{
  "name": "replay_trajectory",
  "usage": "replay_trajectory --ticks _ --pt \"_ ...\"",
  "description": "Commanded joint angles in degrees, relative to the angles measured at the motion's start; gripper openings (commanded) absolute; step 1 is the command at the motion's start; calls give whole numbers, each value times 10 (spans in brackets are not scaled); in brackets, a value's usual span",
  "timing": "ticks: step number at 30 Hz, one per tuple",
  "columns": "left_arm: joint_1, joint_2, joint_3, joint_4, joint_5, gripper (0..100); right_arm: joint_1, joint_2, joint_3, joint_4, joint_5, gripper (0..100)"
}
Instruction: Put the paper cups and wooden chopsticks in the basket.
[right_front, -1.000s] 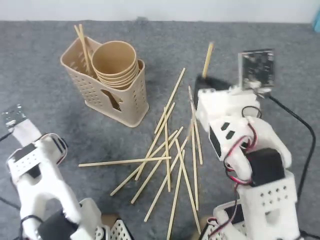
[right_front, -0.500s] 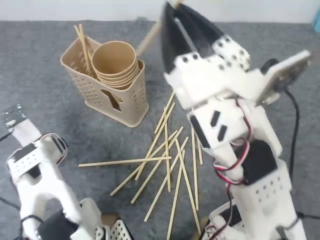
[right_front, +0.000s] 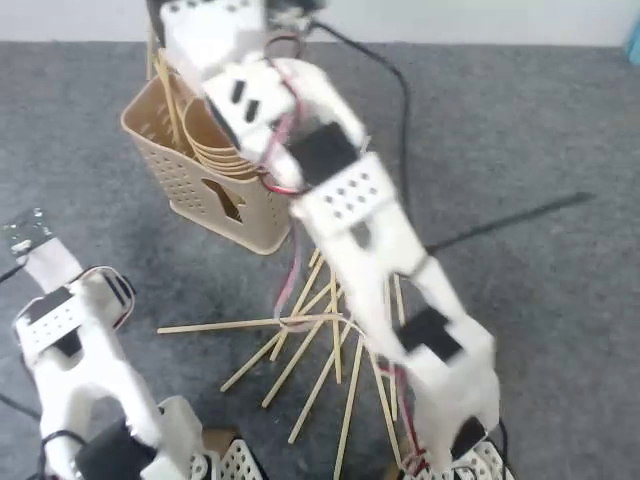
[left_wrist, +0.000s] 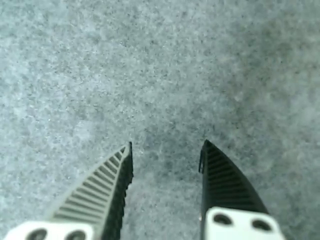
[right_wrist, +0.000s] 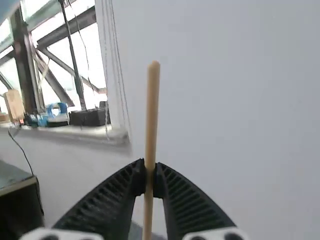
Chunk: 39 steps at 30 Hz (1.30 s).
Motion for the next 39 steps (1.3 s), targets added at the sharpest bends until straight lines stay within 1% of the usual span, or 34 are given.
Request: replay_trajectory --ticks 1,8,10,14,15,18,21,23,27,29,30,32,35,37,39 --pt "3 -24 -4 -21 7 209 14 80 -128 68 2 8" --pt "3 -23 -4 -22 8 209 25 208 -272 195 1 19" --pt "3 -23 -4 -22 8 209 24 225 -309 222 1 70" --pt "3 -23 -4 -22 8 209 13 220 -372 286 2 204" --pt "3 -23 -4 -22 8 209 12 211 -392 305 2 216" --pt "3 -23 -4 -22 8 209 3 165 -434 356 4 209" --pt "3 -23 -4 -22 8 209 0 77 -425 415 33 210" --pt "3 -23 -4 -22 8 209 3 20 -425 465 34 210" --pt "3 -23 -4 -22 8 209 30 -83 -425 641 25 210" --pt "3 -23 -4 -22 8 209 51 -115 -420 743 11 210" --pt "3 -23 -4 -22 8 209 65 -119 -413 777 4 210" --pt "3 -23 -3 -22 8 209 107 -124 -380 771 -16 210" --pt "3 -23 -3 -22 8 209 196 -122 -294 771 -71 209" --pt "3 -23 -3 -22 8 209 233 -119 -210 770 -80 209" --pt "3 -23 -3 -22 8 209 253 -125 -105 769 -80 209"
